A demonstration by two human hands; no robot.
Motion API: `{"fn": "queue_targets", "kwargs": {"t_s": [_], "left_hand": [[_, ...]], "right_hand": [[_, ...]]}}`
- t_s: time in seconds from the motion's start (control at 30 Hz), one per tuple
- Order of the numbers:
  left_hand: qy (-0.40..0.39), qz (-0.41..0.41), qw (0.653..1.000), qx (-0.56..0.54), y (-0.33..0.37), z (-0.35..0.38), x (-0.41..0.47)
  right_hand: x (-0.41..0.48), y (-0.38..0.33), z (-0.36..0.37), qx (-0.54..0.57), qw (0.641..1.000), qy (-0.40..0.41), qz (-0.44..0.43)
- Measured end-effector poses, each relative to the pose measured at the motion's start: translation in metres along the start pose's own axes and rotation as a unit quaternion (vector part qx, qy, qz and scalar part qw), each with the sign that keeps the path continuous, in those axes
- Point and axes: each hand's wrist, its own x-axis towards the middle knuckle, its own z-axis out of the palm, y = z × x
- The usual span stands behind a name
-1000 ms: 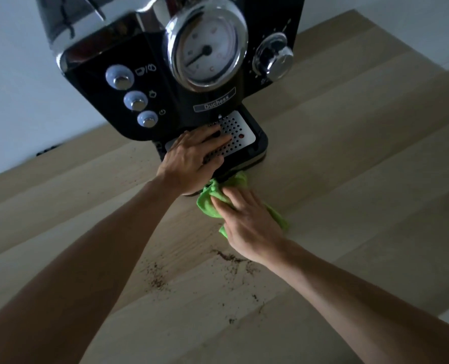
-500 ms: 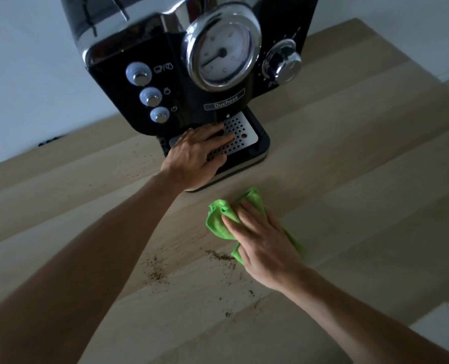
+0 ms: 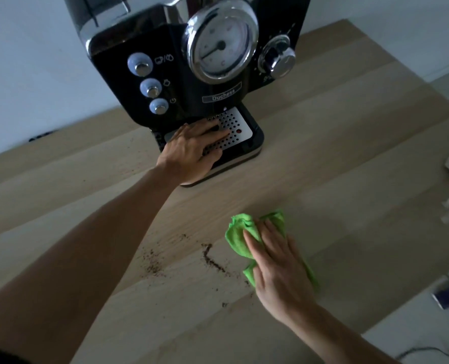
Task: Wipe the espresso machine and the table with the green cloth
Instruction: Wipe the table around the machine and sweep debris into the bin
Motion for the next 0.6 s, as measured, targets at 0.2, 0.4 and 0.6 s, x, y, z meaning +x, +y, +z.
{"fn": "queue_targets", "kwargs": {"t_s": [0.2, 0.4, 0.6], "left_hand": [[-0.008, -0.005, 1.0, -0.005, 0.001, 0.0, 0.0], [-0.003, -0.001, 1.0, -0.011, 0.003, -0.001, -0.001], [-0.002, -0.001, 1.0, -0.011, 0.004, -0.002, -0.001]], "right_hand": [[0.007, -0.055, 0.019, 0.059, 0.997, -0.018, -0.038], [-0.026, -0.029, 0.003, 0.087, 0.994, 0.068, 0.01], [-0.003, -0.042, 0.021, 0.053, 0.998, 0.025, -0.002]]}}
